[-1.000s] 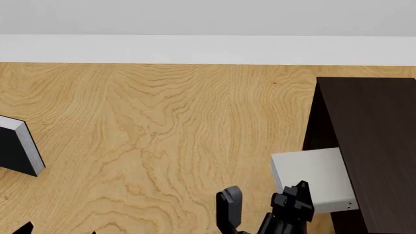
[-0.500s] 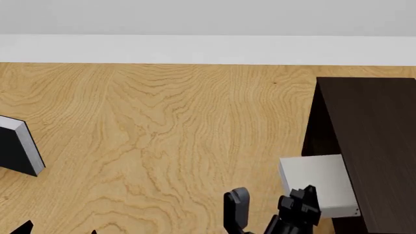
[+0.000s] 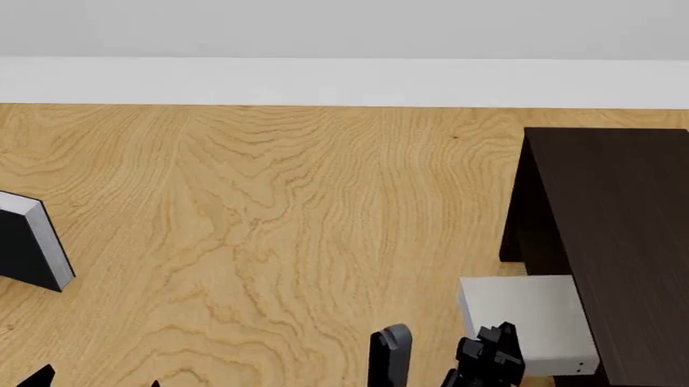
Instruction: Pick up the book on the right and place it on the cabinet shelf.
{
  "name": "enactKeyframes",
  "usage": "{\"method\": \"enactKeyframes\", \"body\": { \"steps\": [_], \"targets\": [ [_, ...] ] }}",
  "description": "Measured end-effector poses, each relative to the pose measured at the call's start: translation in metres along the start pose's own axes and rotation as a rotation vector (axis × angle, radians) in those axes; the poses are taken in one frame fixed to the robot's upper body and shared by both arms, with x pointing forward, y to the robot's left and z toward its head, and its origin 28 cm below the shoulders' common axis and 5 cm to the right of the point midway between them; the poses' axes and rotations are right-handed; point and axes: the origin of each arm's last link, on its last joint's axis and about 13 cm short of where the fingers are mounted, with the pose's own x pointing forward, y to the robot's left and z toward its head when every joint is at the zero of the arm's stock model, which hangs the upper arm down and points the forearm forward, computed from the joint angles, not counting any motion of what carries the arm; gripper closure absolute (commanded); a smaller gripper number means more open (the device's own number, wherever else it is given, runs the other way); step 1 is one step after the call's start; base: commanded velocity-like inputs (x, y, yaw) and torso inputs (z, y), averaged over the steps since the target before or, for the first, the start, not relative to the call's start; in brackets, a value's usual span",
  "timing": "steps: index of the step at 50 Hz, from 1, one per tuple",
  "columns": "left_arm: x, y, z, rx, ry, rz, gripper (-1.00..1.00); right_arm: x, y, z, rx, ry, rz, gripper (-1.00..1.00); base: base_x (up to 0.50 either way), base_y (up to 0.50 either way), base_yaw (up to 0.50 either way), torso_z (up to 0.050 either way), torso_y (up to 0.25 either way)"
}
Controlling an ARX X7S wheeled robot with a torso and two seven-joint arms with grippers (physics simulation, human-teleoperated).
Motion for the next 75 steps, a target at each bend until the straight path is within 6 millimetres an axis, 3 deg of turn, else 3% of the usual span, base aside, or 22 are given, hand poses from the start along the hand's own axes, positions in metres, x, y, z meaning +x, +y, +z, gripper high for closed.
{"method": "enactKeyframes", "body": {
  "steps": [32, 75],
  "targets": [
    [-0.002, 0.001, -0.002, 0.003, -0.004, 0.003, -1.0, 0.003, 0.011, -0.003, -0.055, -0.018, -0.037, 1.0, 0.0, 0.0, 0.0, 0.0, 0.0],
    [-0.002, 0.0, -0.002, 0.003, -0.001, 0.0, -1.0, 0.006, 0.003, -0.014, 0.0, 0.064, -0.013, 1.0, 0.0, 0.0, 0.0, 0.0, 0.0]
  ]
}}
